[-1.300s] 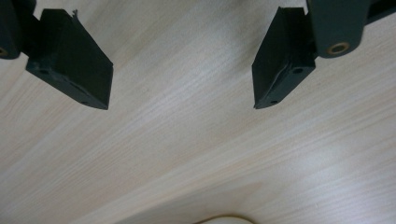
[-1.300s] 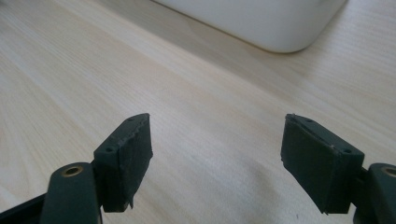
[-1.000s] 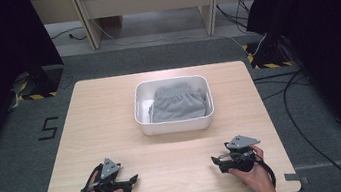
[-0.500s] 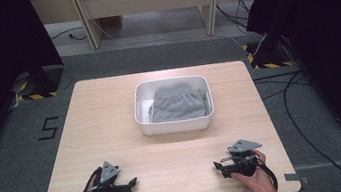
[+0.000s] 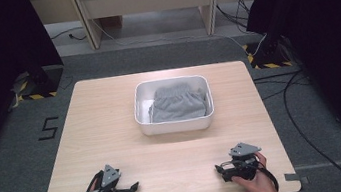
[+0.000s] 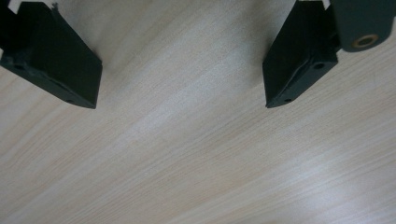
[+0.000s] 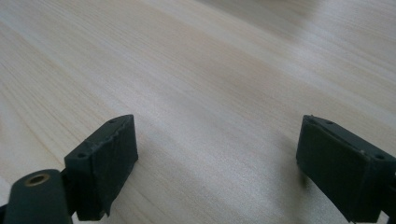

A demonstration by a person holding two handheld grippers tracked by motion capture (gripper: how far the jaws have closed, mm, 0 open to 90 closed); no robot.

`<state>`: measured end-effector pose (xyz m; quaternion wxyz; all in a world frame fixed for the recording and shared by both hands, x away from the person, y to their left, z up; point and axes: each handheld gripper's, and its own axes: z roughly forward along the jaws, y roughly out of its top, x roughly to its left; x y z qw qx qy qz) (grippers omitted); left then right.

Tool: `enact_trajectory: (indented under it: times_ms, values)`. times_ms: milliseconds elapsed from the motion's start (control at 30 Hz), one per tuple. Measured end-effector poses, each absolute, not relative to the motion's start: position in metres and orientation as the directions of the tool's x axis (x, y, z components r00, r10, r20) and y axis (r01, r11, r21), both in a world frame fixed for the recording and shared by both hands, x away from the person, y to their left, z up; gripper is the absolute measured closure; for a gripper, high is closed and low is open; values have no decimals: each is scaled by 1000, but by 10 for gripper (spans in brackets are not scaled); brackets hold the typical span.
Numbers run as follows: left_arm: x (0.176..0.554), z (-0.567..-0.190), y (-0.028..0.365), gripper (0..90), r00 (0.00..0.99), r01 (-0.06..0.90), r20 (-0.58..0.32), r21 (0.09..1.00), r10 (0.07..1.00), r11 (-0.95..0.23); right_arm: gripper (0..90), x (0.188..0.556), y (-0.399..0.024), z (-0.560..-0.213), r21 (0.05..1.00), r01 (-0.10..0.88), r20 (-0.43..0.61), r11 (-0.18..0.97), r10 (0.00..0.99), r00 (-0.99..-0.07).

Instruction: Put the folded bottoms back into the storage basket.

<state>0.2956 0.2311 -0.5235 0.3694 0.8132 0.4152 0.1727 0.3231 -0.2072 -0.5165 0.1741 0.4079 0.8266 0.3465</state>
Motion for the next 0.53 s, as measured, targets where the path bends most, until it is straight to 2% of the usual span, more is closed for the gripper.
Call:
enact_trajectory:
  times_ms: [533]
  values:
    - [298, -523, 231, 97, 595, 550, -28, 743, 803, -382, 121, 324, -207, -517, 713, 555, -4, 429, 794, -608]
